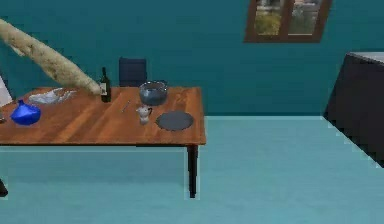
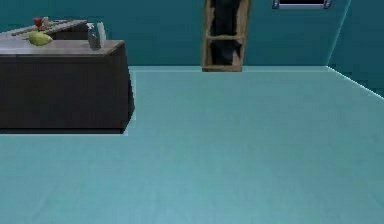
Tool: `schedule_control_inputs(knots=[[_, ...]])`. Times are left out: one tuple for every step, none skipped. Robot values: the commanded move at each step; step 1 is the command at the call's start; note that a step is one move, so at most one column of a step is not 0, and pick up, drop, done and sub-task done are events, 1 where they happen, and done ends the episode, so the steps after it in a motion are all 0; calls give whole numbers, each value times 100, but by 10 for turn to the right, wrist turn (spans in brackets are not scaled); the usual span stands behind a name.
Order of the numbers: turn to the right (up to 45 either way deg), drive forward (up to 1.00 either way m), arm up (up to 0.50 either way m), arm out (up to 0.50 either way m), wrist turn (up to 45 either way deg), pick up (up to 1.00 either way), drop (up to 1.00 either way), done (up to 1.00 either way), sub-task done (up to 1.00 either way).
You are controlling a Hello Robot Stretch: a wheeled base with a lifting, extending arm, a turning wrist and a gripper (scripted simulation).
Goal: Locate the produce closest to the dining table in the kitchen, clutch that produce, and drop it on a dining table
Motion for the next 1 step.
schedule_control_inputs(knots=[[0,30,0,0,0,0,0,0,0]])
